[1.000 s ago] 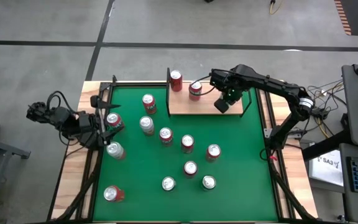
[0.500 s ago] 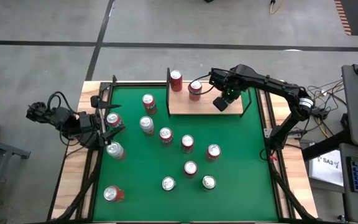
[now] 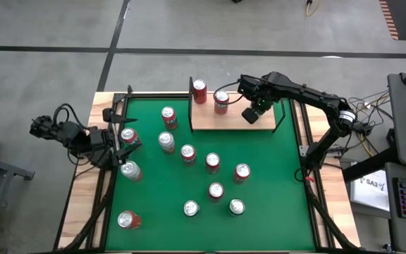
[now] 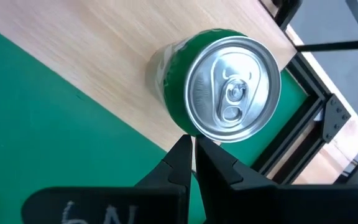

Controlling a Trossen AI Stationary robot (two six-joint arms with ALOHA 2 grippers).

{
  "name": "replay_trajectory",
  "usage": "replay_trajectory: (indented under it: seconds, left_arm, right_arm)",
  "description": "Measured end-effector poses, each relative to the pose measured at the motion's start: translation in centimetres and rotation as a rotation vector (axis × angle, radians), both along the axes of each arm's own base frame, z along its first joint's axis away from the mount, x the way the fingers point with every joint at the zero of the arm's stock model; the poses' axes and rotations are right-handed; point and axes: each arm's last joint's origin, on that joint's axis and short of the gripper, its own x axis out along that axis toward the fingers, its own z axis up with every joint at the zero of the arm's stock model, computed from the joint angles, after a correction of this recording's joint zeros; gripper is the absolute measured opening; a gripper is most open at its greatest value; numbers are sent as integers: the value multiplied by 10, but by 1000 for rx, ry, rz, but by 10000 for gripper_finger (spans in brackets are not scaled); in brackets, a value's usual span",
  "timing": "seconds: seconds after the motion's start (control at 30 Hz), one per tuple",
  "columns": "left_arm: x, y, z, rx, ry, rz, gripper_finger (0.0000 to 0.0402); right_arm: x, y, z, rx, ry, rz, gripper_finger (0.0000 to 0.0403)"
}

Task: Place canned beverage on shelf
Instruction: Put the green soda can on the shelf

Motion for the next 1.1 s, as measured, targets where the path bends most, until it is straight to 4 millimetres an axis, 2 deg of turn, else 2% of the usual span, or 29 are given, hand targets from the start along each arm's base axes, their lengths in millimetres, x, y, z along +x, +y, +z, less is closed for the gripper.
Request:
replay_trajectory:
  seconds: [0.37, 0.63, 1.1]
  left_arm:
    - [0, 0, 0, 0, 1, 0, 366]
    - [0, 0, 0, 0, 0, 1, 366]
    - [0, 0, 0, -5, -4, 2, 366]
  right_arm:
    - [2, -2, 0, -32, 1, 27, 13]
    - [-10, 7, -1, 93, 91, 2, 13]
    - [-4, -13, -16, 67, 55, 66, 13]
